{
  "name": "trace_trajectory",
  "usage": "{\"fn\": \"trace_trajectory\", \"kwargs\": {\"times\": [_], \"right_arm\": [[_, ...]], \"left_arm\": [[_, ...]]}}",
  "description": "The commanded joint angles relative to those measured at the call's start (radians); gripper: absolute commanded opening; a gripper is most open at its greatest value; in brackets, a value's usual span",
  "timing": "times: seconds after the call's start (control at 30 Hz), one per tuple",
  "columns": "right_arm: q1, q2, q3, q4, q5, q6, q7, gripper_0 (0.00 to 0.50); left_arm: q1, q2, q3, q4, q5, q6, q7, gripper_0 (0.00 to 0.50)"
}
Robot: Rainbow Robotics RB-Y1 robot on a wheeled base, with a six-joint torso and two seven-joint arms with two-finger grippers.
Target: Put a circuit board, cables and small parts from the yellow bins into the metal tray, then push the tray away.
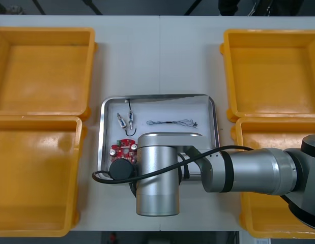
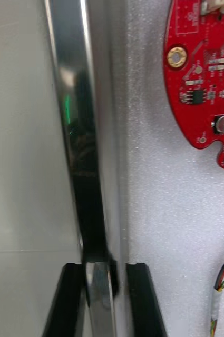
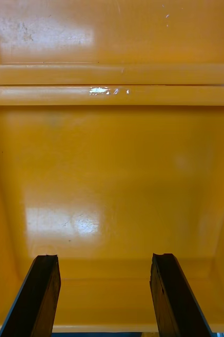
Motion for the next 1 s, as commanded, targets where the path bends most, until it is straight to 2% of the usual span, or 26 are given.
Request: {"fn": "trace_trajectory", "kwargs": {"times": [0.03, 0.2, 0.53, 1.0], "right_arm": [[-0.033, 0.028, 0.014, -0.015, 0.019, -0.008, 0.022, 0.0], [-0.04, 0.028, 0.014, -0.014, 0.049, -0.008, 0.022, 0.0], [-0.109, 0.016, 0.014, -0.007, 0.153, -0.011, 0.031, 0.0], [-0.234, 0.014, 0.014, 0.054, 0.171, -0.037, 0.042, 0.0]], "left_arm": [[0.018, 0.011, 0.03, -0.027, -0.001, -0.001, -0.021, 0.5], [0.018, 0.011, 0.03, -0.027, -0.001, -0.001, -0.021, 0.5], [0.018, 0.011, 0.03, -0.027, -0.001, -0.001, -0.021, 0.5], [0.018, 0.011, 0.03, -0.027, -0.001, -0.001, -0.021, 0.5]]}}
